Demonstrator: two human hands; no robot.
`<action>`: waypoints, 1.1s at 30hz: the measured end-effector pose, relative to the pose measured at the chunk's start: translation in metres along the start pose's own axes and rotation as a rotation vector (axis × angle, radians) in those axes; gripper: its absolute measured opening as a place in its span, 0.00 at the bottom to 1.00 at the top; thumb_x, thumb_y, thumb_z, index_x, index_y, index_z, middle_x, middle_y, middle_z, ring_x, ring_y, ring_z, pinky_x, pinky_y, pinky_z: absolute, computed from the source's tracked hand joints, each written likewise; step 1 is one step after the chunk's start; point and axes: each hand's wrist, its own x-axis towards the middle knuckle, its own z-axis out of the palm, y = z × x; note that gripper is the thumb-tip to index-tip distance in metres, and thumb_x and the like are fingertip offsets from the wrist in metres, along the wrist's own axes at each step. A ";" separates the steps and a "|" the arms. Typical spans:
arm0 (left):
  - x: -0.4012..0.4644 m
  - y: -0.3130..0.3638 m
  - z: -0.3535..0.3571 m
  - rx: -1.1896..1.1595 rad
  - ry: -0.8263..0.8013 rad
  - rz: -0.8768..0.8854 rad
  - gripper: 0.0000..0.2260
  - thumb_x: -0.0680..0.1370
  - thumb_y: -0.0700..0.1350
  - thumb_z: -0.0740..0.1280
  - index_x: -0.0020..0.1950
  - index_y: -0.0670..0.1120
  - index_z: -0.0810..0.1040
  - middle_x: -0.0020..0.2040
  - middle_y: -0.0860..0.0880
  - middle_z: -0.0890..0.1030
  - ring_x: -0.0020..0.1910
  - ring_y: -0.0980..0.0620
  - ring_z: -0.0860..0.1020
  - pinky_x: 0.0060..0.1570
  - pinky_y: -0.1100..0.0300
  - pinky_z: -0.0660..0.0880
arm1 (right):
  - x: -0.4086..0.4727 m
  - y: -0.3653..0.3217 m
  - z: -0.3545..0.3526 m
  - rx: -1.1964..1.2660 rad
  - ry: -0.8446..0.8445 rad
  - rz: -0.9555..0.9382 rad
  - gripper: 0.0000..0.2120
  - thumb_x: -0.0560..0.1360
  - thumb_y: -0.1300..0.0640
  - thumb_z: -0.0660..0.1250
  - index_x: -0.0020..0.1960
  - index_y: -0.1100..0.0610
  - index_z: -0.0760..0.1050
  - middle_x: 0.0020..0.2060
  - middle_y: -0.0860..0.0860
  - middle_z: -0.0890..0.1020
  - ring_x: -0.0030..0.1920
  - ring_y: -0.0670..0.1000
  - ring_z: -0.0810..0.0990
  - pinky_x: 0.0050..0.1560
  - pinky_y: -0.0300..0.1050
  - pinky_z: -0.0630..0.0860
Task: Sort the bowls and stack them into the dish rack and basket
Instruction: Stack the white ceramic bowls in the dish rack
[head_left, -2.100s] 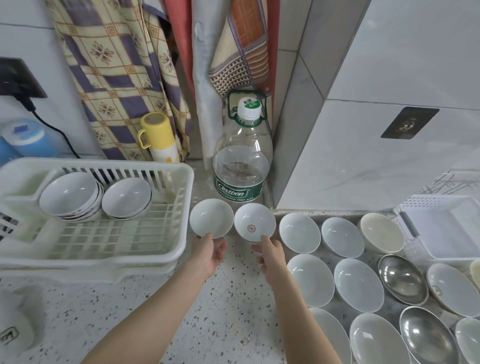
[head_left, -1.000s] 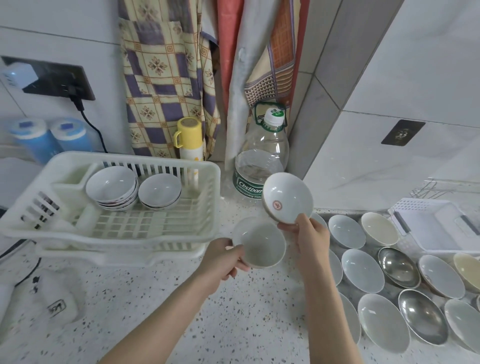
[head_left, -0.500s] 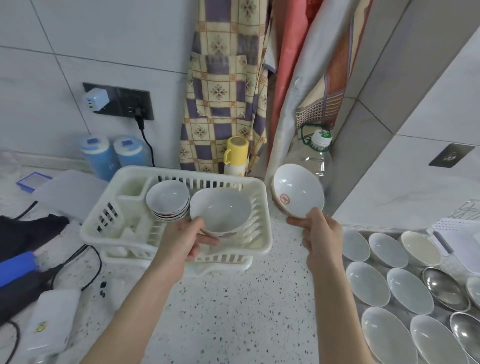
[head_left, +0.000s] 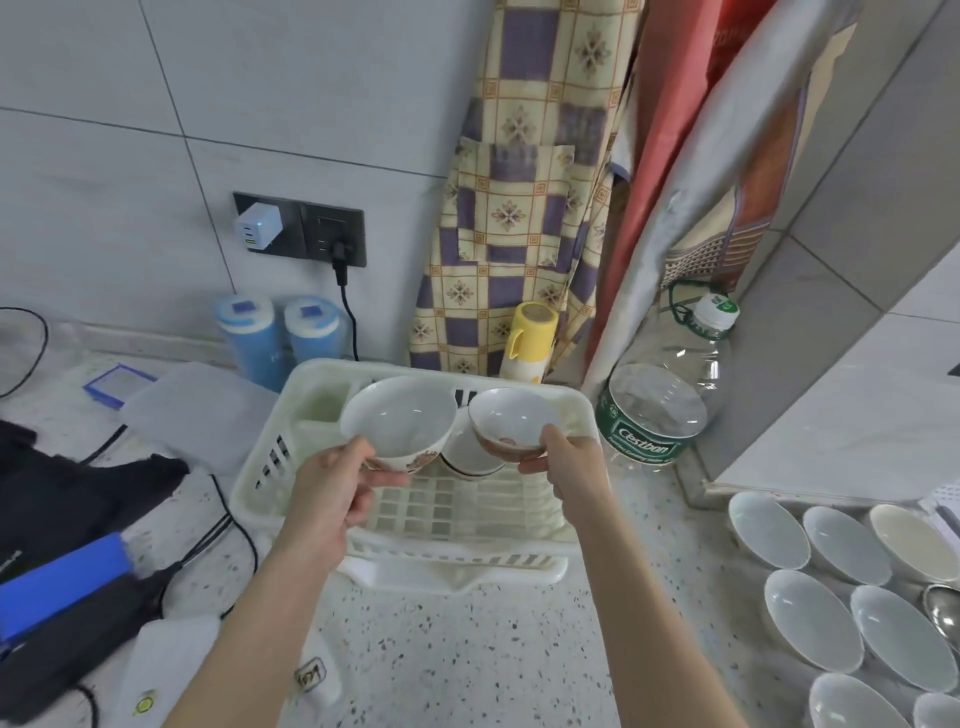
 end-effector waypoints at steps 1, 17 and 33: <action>0.003 0.001 -0.001 0.001 -0.001 0.000 0.10 0.78 0.40 0.60 0.52 0.36 0.77 0.41 0.37 0.86 0.17 0.56 0.57 0.17 0.66 0.54 | 0.006 0.000 0.007 -0.033 0.002 0.015 0.10 0.75 0.56 0.59 0.45 0.60 0.78 0.27 0.54 0.84 0.18 0.43 0.65 0.20 0.37 0.62; 0.045 0.004 0.005 -0.040 -0.020 -0.034 0.10 0.77 0.40 0.60 0.53 0.37 0.77 0.41 0.38 0.86 0.18 0.56 0.58 0.18 0.66 0.56 | 0.053 0.017 0.052 -0.296 -0.065 0.138 0.18 0.79 0.55 0.54 0.62 0.63 0.71 0.30 0.52 0.83 0.27 0.47 0.66 0.25 0.38 0.63; 0.058 0.002 0.030 -0.026 -0.054 -0.080 0.09 0.76 0.39 0.61 0.51 0.37 0.76 0.39 0.39 0.86 0.17 0.56 0.58 0.18 0.67 0.56 | 0.047 0.035 0.059 -0.269 -0.083 0.052 0.08 0.75 0.61 0.54 0.51 0.54 0.69 0.33 0.53 0.81 0.27 0.49 0.65 0.25 0.39 0.61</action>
